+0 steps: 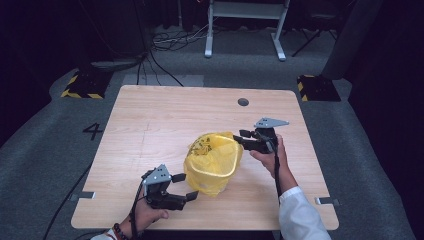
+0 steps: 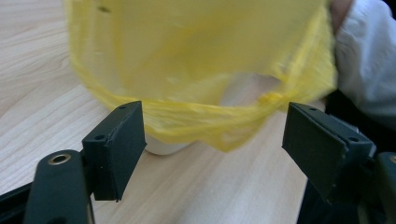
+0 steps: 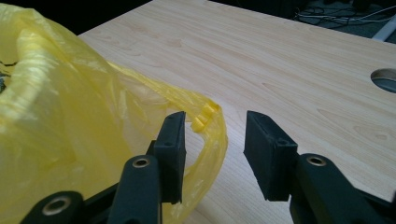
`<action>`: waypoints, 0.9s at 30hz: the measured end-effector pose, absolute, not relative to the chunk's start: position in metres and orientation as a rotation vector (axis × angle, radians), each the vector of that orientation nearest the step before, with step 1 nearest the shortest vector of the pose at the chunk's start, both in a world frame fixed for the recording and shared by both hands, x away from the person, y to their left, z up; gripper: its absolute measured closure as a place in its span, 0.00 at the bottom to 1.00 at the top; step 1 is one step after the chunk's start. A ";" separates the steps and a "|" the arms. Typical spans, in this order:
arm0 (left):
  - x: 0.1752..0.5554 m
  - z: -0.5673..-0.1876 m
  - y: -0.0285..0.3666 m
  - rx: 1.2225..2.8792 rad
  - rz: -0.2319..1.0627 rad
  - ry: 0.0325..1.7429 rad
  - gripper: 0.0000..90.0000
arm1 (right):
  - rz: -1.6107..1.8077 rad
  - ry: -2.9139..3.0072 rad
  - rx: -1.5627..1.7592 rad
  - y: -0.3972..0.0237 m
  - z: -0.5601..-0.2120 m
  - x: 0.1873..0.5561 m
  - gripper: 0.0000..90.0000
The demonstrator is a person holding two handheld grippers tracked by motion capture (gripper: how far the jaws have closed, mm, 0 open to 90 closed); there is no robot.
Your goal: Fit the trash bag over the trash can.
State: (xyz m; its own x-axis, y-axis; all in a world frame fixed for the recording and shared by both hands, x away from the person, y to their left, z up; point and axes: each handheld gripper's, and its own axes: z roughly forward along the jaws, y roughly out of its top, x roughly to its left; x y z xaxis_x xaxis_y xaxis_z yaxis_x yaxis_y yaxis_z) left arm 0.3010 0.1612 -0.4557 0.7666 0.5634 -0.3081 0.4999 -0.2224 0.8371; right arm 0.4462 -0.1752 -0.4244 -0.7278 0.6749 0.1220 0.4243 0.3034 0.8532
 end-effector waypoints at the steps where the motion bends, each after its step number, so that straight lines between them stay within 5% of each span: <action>1: 0.304 -0.456 0.160 1.868 0.084 0.832 0.23 | 1.385 2.315 0.995 -0.175 -0.424 0.446 0.64; 9: 0.323 -0.465 0.158 1.902 0.089 0.876 0.19 | 1.398 2.316 0.972 -0.176 -0.422 0.445 0.61; 13: 0.323 -0.467 0.159 1.927 0.134 0.773 0.51 | 1.426 2.309 0.965 -0.177 -0.420 0.443 0.60; 15: 0.322 -0.467 0.158 1.964 0.212 0.756 0.79 | 1.442 2.306 0.950 -0.178 -0.419 0.442 0.60; 17: 0.322 -0.467 0.157 1.987 0.246 0.756 0.96 | 1.448 2.301 0.942 -0.178 -0.417 0.440 0.59; 27: 0.319 -0.479 0.145 2.143 0.360 0.702 1.00 | 1.512 2.235 0.884 -0.183 -0.388 0.424 0.55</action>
